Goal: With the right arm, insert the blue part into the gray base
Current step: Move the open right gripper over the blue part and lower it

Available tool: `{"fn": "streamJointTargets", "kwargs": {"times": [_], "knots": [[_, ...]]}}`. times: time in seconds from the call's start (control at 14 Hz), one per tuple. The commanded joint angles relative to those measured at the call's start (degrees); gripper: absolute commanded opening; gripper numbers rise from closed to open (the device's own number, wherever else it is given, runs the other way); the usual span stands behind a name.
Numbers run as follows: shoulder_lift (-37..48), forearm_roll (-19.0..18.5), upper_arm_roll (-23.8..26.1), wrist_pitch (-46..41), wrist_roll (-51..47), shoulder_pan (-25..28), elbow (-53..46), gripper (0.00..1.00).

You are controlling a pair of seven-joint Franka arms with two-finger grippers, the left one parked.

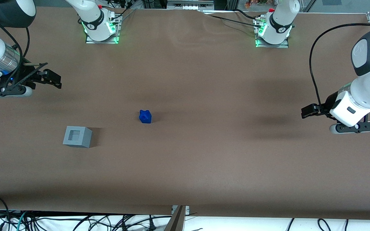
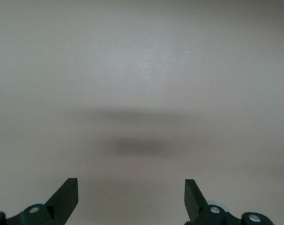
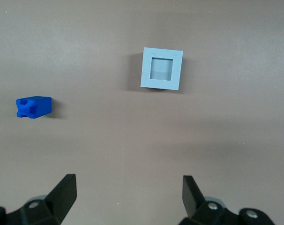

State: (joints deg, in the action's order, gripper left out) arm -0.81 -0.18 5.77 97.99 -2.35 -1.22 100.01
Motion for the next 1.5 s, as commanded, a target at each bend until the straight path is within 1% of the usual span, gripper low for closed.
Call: {"fn": "streamJointTargets", "kwargs": {"times": [0.0, 0.14, 0.36, 0.57, 1.07, 1.21, 1.36, 1.43], "knots": [[-0.15, 0.53, 0.12, -1.57, 0.68, -0.10, -0.69, 1.00], [-0.68, 0.53, 0.12, -1.05, 0.77, -0.01, -1.22, 1.00], [-1.12, 0.97, 0.30, -4.02, 2.79, -0.01, -2.01, 1.00], [-2.17, 1.23, 0.30, -4.47, 3.23, 0.17, -4.04, 1.00], [-5.07, 1.23, 0.38, -3.51, 2.44, 0.69, -4.56, 1.00], [-6.47, 0.53, 0.56, -1.76, 0.87, 4.46, -4.47, 1.00], [-9.98, 0.88, 0.65, 1.14, -5.87, 8.14, -4.65, 1.00], [-11.13, 0.79, 0.65, 3.33, -9.91, 11.21, -4.56, 1.00]]}}
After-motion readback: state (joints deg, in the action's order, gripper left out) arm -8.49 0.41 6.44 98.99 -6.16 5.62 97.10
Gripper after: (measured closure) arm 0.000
